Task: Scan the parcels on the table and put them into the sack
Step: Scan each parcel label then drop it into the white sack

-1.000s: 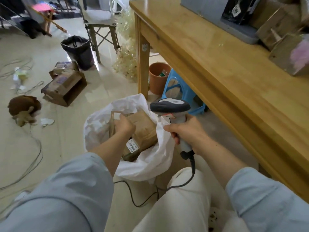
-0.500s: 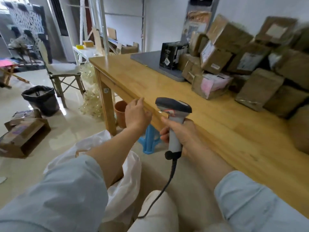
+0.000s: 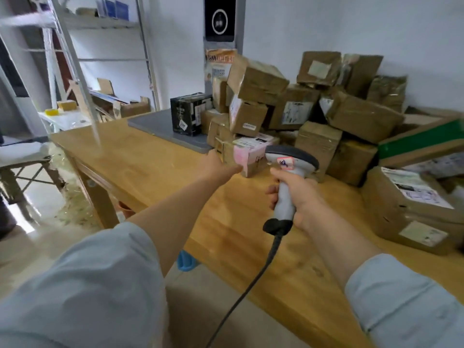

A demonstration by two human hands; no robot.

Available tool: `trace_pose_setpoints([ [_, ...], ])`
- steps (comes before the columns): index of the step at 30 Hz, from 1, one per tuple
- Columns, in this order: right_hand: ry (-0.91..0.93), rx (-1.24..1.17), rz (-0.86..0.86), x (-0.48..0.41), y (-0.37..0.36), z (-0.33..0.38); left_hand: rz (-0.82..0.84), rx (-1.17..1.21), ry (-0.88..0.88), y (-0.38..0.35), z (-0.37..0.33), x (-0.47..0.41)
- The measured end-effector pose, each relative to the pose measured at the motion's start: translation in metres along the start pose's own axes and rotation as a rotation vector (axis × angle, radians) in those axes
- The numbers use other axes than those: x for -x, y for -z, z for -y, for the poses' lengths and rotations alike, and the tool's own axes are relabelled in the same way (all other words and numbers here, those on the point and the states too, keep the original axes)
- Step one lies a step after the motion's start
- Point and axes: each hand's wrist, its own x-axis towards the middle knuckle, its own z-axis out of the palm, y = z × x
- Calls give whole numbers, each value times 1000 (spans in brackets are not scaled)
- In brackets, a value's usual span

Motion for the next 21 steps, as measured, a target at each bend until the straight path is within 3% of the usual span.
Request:
trace_pose_setpoints([
  [7, -62, -87, -9, -54, 23, 12, 25, -26, 86, -38, -13, -71],
  [12, -102, -105, 12, -77, 33, 10, 38, 82, 123, -53, -7, -104],
  [21, -133, -110, 38, -73, 40, 1, 91, 40, 125, -28, 3, -67],
])
